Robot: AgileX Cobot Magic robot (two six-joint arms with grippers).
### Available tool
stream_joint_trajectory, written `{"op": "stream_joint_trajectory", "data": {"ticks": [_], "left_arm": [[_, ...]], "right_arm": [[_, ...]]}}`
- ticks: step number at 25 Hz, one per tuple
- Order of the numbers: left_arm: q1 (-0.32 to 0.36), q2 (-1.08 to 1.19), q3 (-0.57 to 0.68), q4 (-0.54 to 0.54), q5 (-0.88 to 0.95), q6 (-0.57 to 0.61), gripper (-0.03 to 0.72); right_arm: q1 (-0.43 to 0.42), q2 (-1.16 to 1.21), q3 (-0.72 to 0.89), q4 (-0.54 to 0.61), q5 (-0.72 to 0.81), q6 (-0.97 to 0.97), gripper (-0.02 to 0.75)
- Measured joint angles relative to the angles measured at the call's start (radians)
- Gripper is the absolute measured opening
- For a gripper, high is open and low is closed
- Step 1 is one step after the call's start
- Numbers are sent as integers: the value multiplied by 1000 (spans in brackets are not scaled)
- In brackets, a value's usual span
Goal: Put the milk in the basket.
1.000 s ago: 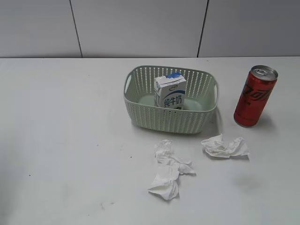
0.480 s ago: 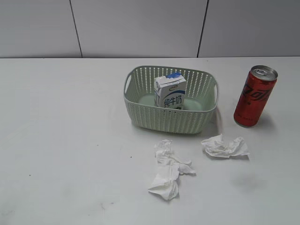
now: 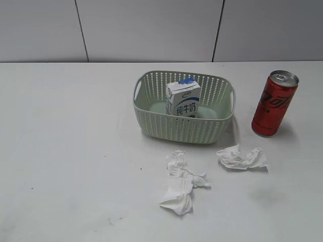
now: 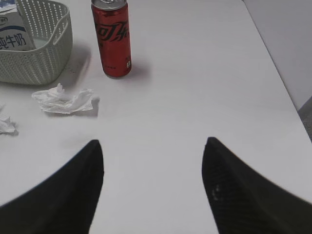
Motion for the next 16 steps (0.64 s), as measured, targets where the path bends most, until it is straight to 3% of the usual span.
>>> {"op": "stream_joint_trajectory", "data": {"ticks": [6, 16], "left_arm": [[0, -173, 0, -1, -7, 3, 569], [0, -189, 0, -3, -11, 3, 569]], "right_arm": [[0, 0, 0, 0, 0, 0, 497], [0, 0, 0, 0, 0, 0, 496]]}}
